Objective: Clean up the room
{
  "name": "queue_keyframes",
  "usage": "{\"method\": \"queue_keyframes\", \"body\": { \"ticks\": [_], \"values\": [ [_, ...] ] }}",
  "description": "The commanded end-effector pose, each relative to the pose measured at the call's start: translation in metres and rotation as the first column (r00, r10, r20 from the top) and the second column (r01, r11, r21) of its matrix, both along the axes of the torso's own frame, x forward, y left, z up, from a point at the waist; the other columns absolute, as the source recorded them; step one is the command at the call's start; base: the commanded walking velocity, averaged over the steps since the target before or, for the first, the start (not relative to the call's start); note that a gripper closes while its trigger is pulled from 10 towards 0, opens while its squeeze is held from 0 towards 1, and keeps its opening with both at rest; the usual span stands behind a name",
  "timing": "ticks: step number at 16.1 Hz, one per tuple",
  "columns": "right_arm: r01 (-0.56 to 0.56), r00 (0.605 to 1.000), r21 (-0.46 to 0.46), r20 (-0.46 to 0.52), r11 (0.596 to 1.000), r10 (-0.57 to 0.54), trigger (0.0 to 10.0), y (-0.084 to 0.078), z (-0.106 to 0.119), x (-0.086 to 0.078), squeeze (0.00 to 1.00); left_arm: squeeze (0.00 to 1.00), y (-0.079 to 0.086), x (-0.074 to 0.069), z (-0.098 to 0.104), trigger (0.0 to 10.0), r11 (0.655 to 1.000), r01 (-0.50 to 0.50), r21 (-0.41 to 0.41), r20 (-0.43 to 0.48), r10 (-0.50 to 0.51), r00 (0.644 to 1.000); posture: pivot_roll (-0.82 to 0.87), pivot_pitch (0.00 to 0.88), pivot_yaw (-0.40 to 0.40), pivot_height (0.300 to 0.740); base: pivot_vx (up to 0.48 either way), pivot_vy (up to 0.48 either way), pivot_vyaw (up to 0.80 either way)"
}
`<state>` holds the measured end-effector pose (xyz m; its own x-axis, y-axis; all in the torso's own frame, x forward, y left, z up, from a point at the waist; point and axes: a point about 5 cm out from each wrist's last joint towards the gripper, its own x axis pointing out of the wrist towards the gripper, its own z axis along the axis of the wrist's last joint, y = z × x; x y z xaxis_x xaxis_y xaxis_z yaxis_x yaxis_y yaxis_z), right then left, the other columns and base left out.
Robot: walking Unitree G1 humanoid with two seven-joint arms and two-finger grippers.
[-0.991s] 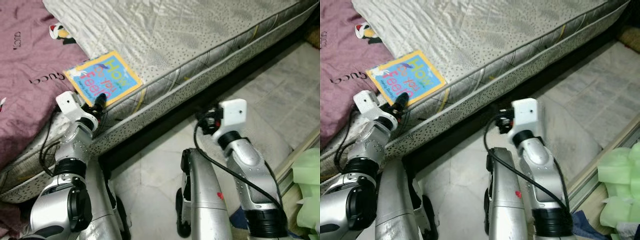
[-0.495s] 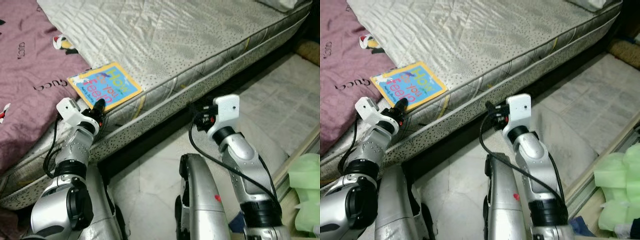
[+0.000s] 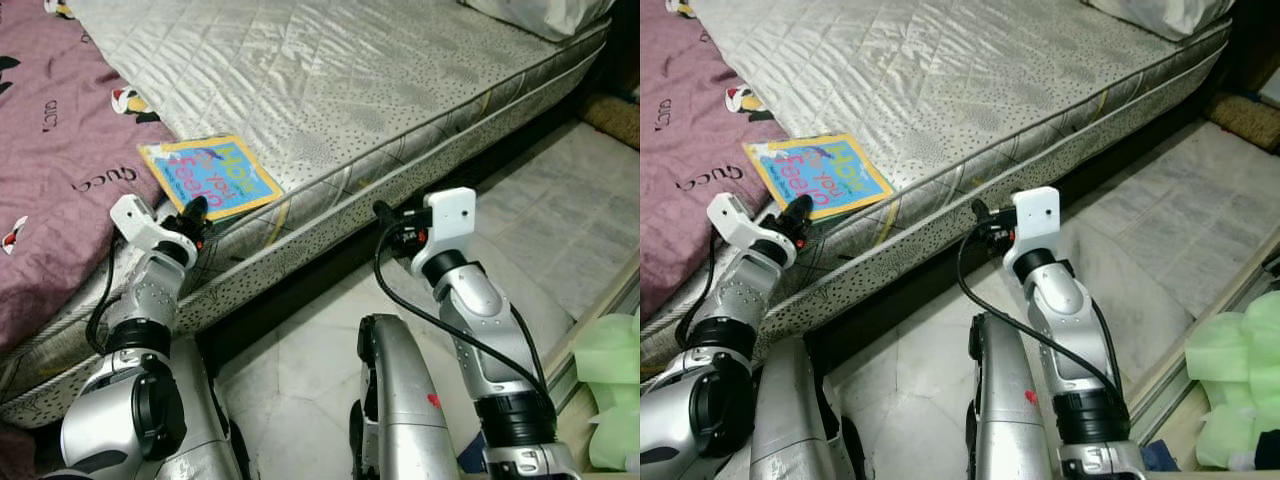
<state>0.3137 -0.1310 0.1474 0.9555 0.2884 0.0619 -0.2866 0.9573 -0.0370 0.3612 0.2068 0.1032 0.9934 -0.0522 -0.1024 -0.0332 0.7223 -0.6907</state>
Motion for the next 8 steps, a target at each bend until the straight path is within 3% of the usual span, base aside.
{"method": "queue_keyframes", "body": {
  "ticks": [1,4,6,8],
  "values": [
    [0.009,1.000,0.002,0.016,1.000,-0.009,10.0,-0.001,0.003,0.002,0.00,0.00,0.005,-0.001,0.002,0.0,0.999,-0.023,0.030,0.005,0.023,1.000,-0.10,0.047,-0.028,0.472,0.000,0.000,0.00],
    [0.003,1.000,0.019,0.021,1.000,-0.003,10.0,0.006,0.000,0.008,0.00,0.00,-0.001,-0.005,0.017,0.0,0.997,-0.032,0.075,0.111,0.024,0.993,-0.07,0.000,-0.027,0.472,0.000,0.000,0.00],
    [0.008,1.000,0.039,0.025,0.999,-0.009,10.0,0.009,-0.003,0.008,0.00,0.00,-0.007,-0.013,0.024,0.0,0.994,-0.045,0.100,0.171,0.027,0.985,-0.06,0.000,-0.024,0.472,0.000,0.000,0.00],
    [0.016,1.000,0.060,0.024,0.998,-0.018,10.0,0.015,-0.006,0.009,0.00,0.00,-0.017,-0.029,0.029,0.0,0.981,-0.050,0.189,0.235,0.004,0.972,-0.04,0.000,-0.030,0.472,0.000,0.000,0.00]
  ]
}}
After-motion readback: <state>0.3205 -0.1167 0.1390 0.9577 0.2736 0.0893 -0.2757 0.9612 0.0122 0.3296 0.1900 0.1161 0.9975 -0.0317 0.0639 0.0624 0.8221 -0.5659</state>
